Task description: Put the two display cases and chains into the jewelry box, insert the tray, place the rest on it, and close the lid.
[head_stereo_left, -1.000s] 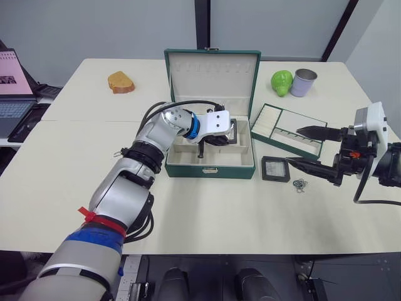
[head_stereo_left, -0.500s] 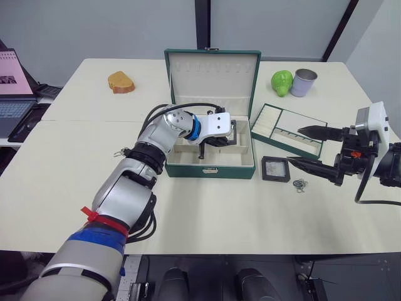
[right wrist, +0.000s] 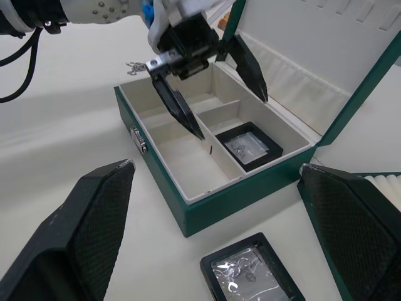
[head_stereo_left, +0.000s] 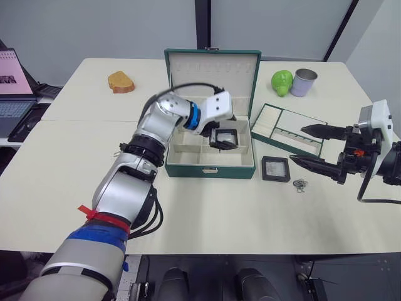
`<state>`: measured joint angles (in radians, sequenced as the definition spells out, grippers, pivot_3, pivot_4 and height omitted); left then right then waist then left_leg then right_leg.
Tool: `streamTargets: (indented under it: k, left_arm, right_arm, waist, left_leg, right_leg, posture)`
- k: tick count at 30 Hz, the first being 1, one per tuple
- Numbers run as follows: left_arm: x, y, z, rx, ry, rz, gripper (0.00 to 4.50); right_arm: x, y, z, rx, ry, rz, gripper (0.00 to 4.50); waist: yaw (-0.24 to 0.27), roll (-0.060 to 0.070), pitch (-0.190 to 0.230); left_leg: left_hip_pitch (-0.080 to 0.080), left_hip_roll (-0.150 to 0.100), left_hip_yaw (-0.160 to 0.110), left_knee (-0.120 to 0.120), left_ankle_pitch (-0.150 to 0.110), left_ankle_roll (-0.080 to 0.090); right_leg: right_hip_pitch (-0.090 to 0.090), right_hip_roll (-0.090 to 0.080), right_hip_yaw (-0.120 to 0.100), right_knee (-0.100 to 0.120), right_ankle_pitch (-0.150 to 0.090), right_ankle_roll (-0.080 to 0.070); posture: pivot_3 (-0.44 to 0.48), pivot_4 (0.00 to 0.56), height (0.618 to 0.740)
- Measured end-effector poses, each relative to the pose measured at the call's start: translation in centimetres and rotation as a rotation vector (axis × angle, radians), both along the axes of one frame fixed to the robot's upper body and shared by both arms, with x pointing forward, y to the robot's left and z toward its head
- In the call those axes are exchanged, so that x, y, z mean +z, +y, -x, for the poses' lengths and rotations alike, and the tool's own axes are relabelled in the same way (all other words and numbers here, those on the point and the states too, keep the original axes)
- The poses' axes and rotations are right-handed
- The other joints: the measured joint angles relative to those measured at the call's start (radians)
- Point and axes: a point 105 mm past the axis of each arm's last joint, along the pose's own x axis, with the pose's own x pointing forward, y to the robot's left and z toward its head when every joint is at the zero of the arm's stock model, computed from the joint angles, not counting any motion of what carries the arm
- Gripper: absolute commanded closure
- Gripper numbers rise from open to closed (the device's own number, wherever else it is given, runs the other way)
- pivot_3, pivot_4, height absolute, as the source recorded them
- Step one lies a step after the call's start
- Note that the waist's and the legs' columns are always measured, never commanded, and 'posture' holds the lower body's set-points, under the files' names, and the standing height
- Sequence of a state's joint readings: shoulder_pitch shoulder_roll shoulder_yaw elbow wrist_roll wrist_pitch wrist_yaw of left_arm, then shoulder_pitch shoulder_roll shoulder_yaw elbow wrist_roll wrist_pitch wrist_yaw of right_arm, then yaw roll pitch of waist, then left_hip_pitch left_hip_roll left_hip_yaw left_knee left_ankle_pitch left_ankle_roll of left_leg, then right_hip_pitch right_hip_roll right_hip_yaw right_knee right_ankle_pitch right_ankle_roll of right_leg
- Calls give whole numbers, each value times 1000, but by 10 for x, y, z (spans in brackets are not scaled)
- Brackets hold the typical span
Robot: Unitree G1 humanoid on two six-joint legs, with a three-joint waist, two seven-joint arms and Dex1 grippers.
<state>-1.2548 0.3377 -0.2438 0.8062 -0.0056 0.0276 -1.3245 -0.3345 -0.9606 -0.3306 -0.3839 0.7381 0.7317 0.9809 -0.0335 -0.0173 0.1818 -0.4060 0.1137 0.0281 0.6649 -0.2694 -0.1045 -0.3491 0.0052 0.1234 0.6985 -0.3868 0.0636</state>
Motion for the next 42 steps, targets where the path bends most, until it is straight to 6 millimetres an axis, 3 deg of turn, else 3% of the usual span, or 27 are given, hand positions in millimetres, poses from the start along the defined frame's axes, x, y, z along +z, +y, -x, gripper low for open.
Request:
streamTargets:
  k: [5,14,22,28,34,37,42]
  left_arm:
    - [22,34,20,13,77,142,37]
    - [25,139,62,366,183,315,37]
    - [-14,239,98,811,224,357,37]
    - [-39,291,116,1063,157,325,37]
    - [-65,322,119,1225,76,313,37]
    - [-77,328,120,1263,73,321,37]
    - [-80,329,120,1270,53,318,37]
  right_arm:
    - [-3,-8,-3,-12,27,-20,0]
    - [-31,-55,-7,-140,141,-106,0]
    - [-49,-91,-14,-273,159,-133,0]
    - [-74,-109,-23,-351,164,-127,0]
    - [-88,-111,-29,-374,156,-110,0]
    - [-89,-111,-30,-378,146,-105,0]
    - [-92,-111,-31,-386,145,-106,0]
  waist:
    - [-14,0,0]
    - [-21,1,0]
    - [-18,0,0]
    - [-13,0,0]
    - [-10,1,0]
    - [-10,1,0]
    - [-8,1,0]
  left_leg:
    - [0,1,-1,0,0,0]
    - [1,2,-4,11,0,0]
    - [6,2,-4,11,0,0]
    - [8,2,-2,4,0,0]
    - [9,2,2,0,0,0]
    - [9,2,2,0,0,0]
    - [9,2,2,0,0,0]
  right_leg:
    - [0,0,0,1,0,0]
    - [5,0,-3,1,0,0]
    - [10,0,-3,0,0,0]
    - [10,-1,-2,-1,0,0]
    - [9,-1,1,-1,0,0]
    - [8,-1,1,-1,0,0]
    - [8,-1,1,-1,0,0]
  posture:
    - [0,150,740]
    - [0,150,740]
    - [0,150,740]
    - [0,150,740]
    - [0,150,740]
    - [0,150,740]
    - [0,150,740]
